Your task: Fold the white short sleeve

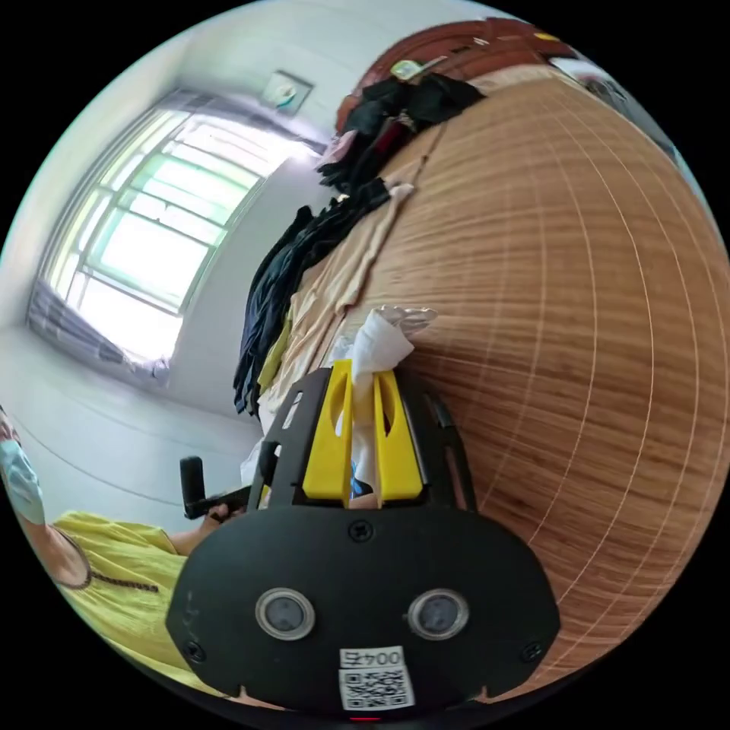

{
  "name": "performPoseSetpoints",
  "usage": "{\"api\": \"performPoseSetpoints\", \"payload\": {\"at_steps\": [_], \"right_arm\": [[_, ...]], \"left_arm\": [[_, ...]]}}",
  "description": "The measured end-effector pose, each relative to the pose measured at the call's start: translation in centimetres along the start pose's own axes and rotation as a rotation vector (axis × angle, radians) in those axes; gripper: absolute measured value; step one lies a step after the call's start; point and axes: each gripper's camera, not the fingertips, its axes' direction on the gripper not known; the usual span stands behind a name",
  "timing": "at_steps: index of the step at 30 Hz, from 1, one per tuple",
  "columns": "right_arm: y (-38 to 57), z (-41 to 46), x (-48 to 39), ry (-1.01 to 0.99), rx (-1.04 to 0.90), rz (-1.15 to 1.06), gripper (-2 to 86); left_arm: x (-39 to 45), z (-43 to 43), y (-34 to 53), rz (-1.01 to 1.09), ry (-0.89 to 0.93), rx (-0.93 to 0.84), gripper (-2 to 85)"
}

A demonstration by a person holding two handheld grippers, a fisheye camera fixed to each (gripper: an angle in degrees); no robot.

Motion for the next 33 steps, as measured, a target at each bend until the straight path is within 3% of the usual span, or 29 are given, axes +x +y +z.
{"api": "performPoseSetpoints", "payload": {"at_steps": [4, 9, 15, 20, 24, 28, 29, 33], "right_arm": [[-5.6, 0.1, -12.2, 0.018, -0.07, -0.186, 5.2], [-13.0, 5.2, -23.6, -0.06, -0.133, -0.274, 5.2], [-23.8, 16.1, -39.4, -0.252, -0.164, -0.382, 5.2], [-32.6, 21.2, -54.2, -0.389, -0.06, -0.525, 5.2], [-39.8, 29.0, -61.6, -0.315, -0.042, -0.514, 5.5], [-43.2, 41.2, -60.5, -0.114, -0.266, -0.342, 8.1], [-42.8, 42.0, -60.2, -0.085, -0.278, -0.329, 8.4], [-38.2, 40.1, -59.9, -0.096, -0.274, -0.346, 8.4]], "left_arm": [[2.0, -5.8, 1.6, -0.032, 0.076, 0.067, 5.5], [1.5, -14.9, 3.5, -0.058, 0.04, 0.233, 5.5], [1.5, -28.1, 1.1, 0.03, -0.156, 0.468, 5.5], [1.1, -38.1, -2.1, 0.083, -0.284, 0.646, 5.5], [-9.5, -35.7, -5.9, -0.09, -0.25, 0.601, 5.4], [-23.3, -28.8, -5.7, -0.389, -0.19, 0.535, 4.5], [-26.3, -26.9, -4.1, -0.493, -0.202, 0.542, 4.0], [-27.0, -23.3, 1.2, -0.469, -0.188, 0.687, 2.9]]}}
